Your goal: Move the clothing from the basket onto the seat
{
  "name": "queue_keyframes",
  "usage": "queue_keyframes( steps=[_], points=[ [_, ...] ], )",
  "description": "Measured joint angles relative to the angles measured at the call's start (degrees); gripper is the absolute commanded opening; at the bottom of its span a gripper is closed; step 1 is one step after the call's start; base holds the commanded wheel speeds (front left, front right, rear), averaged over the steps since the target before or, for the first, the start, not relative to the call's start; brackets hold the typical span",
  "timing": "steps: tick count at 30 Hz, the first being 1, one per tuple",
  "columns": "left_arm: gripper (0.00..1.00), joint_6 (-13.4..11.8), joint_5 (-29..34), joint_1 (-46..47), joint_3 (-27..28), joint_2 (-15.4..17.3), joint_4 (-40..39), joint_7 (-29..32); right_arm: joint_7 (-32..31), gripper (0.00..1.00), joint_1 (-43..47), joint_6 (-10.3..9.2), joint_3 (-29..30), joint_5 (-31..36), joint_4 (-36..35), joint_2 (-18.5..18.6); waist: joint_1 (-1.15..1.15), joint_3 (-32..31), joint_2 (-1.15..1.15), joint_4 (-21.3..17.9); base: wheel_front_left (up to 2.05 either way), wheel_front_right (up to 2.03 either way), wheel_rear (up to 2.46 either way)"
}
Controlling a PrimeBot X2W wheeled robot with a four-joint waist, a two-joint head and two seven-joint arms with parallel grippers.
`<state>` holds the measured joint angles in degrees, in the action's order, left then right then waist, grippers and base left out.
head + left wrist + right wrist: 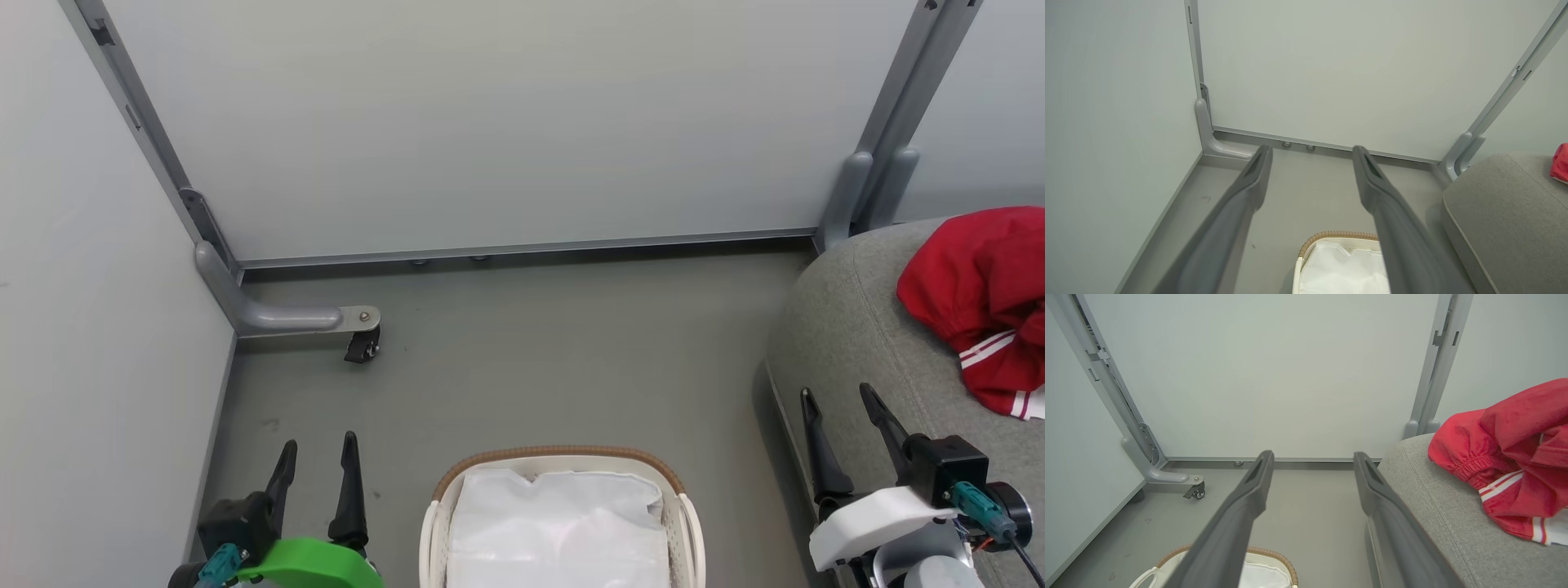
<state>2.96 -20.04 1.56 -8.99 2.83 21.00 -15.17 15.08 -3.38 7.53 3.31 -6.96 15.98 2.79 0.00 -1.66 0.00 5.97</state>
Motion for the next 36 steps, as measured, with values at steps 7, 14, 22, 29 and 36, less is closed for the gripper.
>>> queue_keyframes(
  steps=[7,14,22,29,36],
  points=[
    [1.00,0.0,0.0,0.0,-0.8,0.0,0.4,0.0,0.0,1.00,0.4,0.00,-0.3,-0.3,-0.2,0.0,0.00,-0.5,0.00,0.0,0.00,0.00,0.00],
    [1.00,0.0,-0.1,0.0,-0.9,0.0,0.8,0.0,0.0,1.00,0.6,0.00,-0.4,-0.8,0.1,0.0,0.00,-0.7,0.00,0.2,0.00,0.00,0.00],
    [0.00,0.0,-0.2,-0.2,-0.9,0.0,1.7,0.0,-0.1,0.00,1.6,0.00,-0.5,-1.1,1.5,-0.3,0.00,-0.8,0.00,0.2,0.00,0.00,0.00],
    [0.00,0.1,-5.1,-0.7,0.0,-0.1,2.4,1.7,-2.2,0.00,2.0,0.00,0.2,-6.5,2.9,-0.6,0.00,-0.7,0.00,0.0,0.00,0.00,0.00],
    [0.00,0.4,-11.6,-0.6,1.6,-0.1,1.5,3.6,-3.9,0.00,1.9,0.00,0.2,-14.3,2.4,-0.6,0.00,-0.5,0.00,-0.4,0.00,0.00,0.00]
  ],
)
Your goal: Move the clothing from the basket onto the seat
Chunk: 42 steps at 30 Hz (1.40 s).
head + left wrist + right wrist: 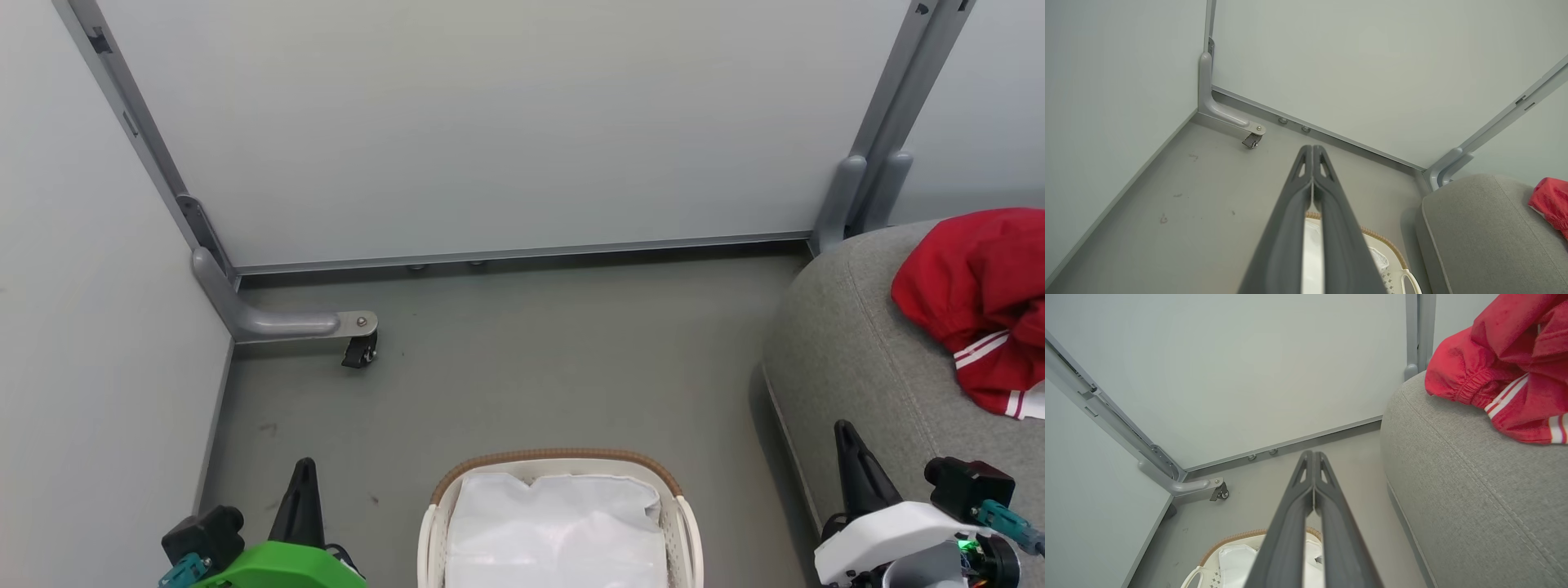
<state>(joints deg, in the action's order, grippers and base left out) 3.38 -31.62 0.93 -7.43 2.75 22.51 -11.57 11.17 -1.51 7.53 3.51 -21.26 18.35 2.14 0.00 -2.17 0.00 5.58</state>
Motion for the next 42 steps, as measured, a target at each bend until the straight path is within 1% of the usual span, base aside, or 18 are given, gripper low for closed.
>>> queue_keyframes(
  steps=[19,42],
  points=[
    [0.00,1.1,-15.2,0.7,3.5,0.0,-2.1,4.5,-4.2,0.00,-0.6,0.00,0.6,-18.0,-1.2,0.1,0.00,0.4,0.00,-0.9,0.00,0.00,0.00],
    [0.00,2.0,-29.8,2.0,6.9,0.0,-4.1,9.0,-8.6,0.00,-1.7,0.00,1.4,-35.1,-2.2,0.2,0.00,0.9,0.00,-2.1,0.00,0.00,0.00]
  ],
)
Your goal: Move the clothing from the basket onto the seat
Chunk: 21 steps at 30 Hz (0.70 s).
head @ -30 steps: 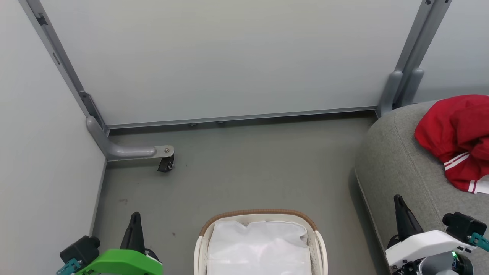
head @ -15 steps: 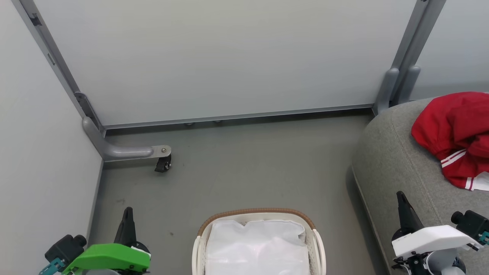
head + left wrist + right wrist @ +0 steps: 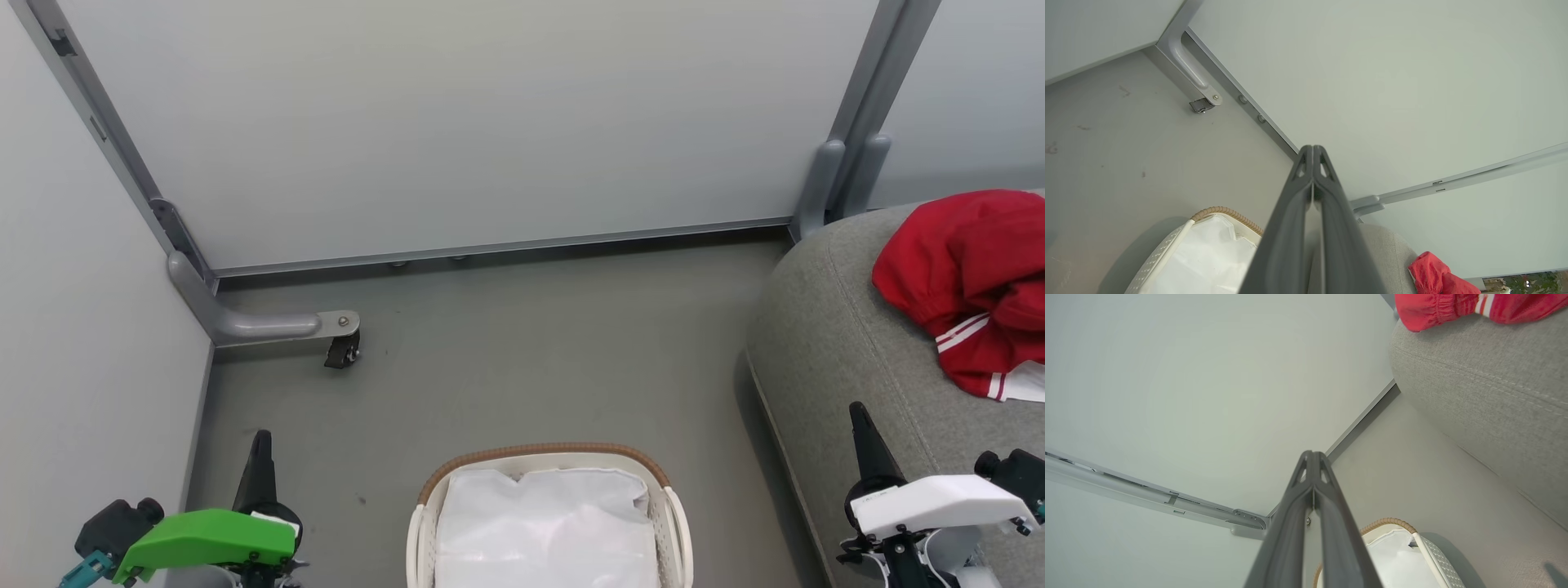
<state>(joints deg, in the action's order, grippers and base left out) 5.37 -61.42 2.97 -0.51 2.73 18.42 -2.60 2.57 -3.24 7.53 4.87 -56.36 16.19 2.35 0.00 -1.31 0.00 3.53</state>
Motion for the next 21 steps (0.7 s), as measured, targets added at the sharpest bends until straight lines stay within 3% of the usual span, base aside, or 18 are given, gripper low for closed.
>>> queue_keyframes(
  steps=[21],
  points=[
    [0.00,0.7,-11.1,1.0,2.5,0.0,-1.5,3.2,-3.3,0.00,-1.0,-0.01,0.5,-12.9,-0.8,0.1,0.00,0.4,0.00,-1.0,0.00,0.00,0.00]
  ],
)
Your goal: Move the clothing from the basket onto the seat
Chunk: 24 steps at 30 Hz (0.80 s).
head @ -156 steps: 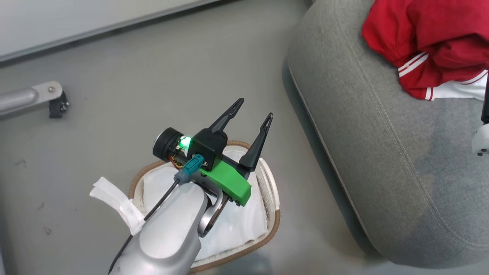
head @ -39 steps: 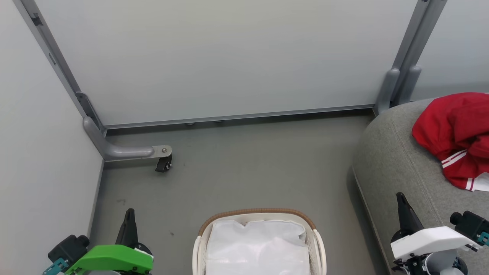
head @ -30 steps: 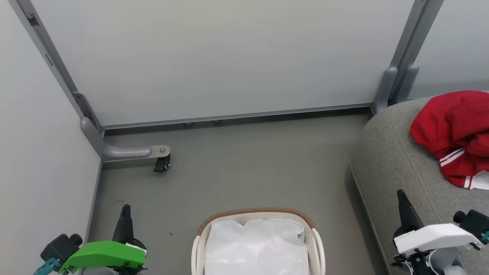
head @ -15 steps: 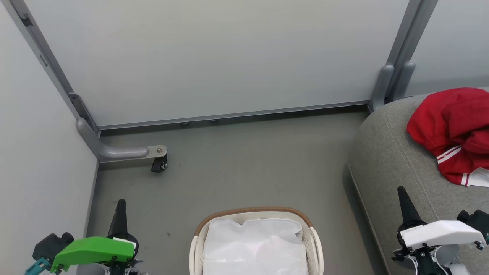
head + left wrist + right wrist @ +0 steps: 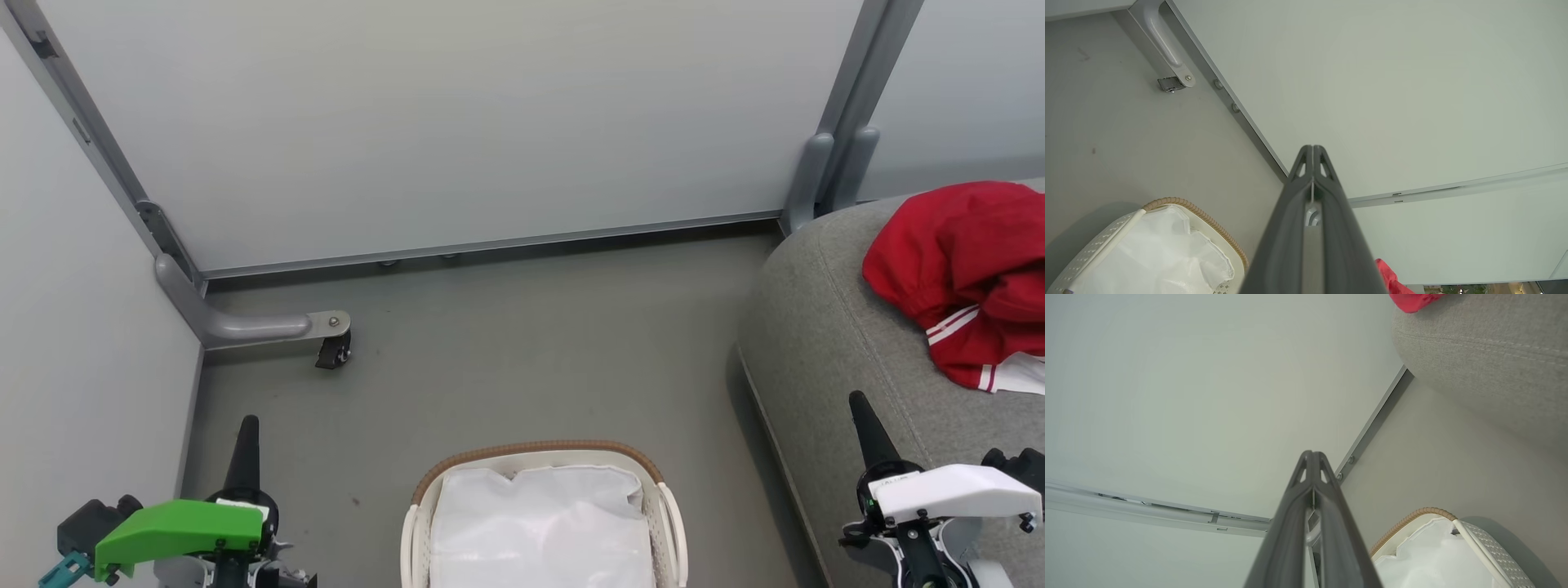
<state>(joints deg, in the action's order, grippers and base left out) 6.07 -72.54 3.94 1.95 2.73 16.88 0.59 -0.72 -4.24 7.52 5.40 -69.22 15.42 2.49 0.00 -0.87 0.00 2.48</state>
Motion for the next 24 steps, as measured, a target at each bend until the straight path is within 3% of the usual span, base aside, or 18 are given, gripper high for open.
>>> queue_keyframes(
  steps=[24],
  points=[
    [0.00,0.6,-10.3,0.9,2.4,0.0,-1.5,3.1,-3.1,0.00,-1.0,-0.01,0.6,-12.1,-0.6,0.1,0.00,0.5,0.00,-1.2,0.00,0.00,0.00]
  ],
)
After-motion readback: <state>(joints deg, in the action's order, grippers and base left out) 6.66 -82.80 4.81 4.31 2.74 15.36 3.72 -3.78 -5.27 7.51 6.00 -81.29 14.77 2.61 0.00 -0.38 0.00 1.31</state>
